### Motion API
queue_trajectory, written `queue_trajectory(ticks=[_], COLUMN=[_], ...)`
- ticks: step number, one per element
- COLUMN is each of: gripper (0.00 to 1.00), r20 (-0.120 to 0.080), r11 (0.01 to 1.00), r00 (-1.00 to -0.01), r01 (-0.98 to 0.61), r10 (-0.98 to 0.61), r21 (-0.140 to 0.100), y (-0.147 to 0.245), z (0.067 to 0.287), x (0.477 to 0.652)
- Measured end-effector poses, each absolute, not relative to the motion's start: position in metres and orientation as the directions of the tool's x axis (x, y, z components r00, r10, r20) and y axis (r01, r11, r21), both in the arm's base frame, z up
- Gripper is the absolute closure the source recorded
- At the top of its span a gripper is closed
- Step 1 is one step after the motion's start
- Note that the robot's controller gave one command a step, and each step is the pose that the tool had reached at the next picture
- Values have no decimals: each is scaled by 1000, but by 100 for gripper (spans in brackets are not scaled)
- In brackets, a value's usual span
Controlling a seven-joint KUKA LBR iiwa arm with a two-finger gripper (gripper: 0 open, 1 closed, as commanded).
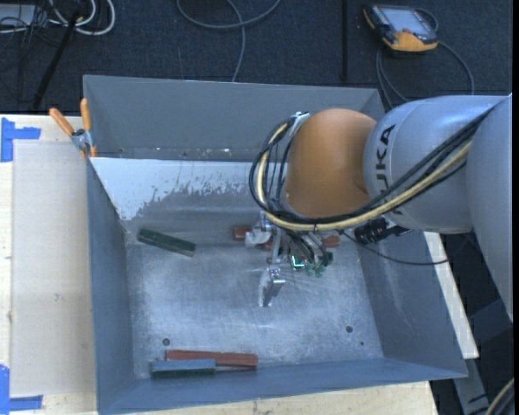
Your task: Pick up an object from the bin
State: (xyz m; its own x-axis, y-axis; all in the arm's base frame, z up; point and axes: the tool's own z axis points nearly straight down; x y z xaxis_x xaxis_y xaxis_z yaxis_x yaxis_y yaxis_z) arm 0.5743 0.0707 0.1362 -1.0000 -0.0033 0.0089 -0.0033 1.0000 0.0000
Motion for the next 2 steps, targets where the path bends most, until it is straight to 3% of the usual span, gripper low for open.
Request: queue_trajectory(ticks=[1,2], gripper=[0,0], r20=[1,-7], r11=[1000,957], r00=[-1000,-957], r01=[-1,288], r10=[-1,288], r21=[1,4], y=[70,35], z=[140,90], x=[576,611])
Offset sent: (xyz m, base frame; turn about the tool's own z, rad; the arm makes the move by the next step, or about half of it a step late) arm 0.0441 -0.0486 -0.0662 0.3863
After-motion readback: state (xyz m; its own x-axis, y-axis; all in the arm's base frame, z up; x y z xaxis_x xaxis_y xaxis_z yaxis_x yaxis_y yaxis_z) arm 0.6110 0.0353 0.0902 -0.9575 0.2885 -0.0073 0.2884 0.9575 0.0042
